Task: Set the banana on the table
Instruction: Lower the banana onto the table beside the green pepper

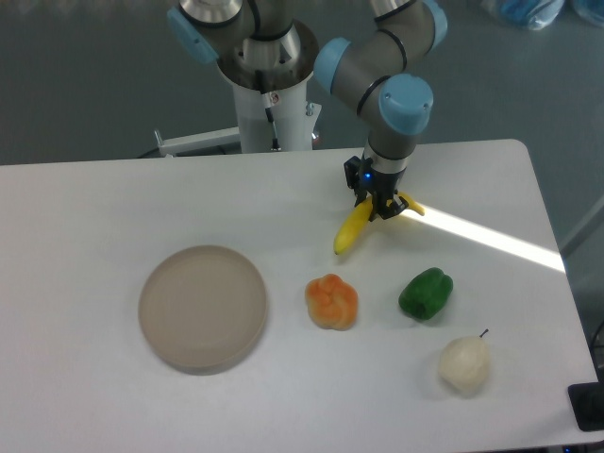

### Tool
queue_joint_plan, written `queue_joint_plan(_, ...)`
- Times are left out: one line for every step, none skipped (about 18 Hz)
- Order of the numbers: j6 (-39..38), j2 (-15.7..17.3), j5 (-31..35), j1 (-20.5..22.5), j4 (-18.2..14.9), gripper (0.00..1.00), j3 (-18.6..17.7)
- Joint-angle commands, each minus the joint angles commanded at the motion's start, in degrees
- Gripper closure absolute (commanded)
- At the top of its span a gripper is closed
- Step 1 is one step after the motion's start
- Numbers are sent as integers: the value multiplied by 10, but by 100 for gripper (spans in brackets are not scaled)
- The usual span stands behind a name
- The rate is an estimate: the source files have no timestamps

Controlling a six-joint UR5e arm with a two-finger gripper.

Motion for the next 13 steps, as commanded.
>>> queue_joint_plan(3,-1,1,0,0,70,1)
queue_joint_plan(2,-4,1,0,0,70,0)
queue_joint_plan(1,-4,1,0,0,70,1)
queue_joint_plan(0,-4,0,0,0,70,1)
queue_joint_plan(1,-4,0,0,0,70,1)
queue_joint_plan(2,-4,0,0,0,70,1)
queue_joint_plan(2,-4,0,0,0,70,1)
queue_joint_plan(-1,-4,0,0,0,70,1)
queue_joint_plan(-3,-4,0,0,0,69,1)
queue_joint_plan(-3,-4,0,0,0,69,1)
queue_joint_plan(-2,-5,0,0,0,69,1)
queue_joint_plan(-1,-5,0,0,0,68,1)
queue_joint_plan(-3,-4,0,0,0,68,1)
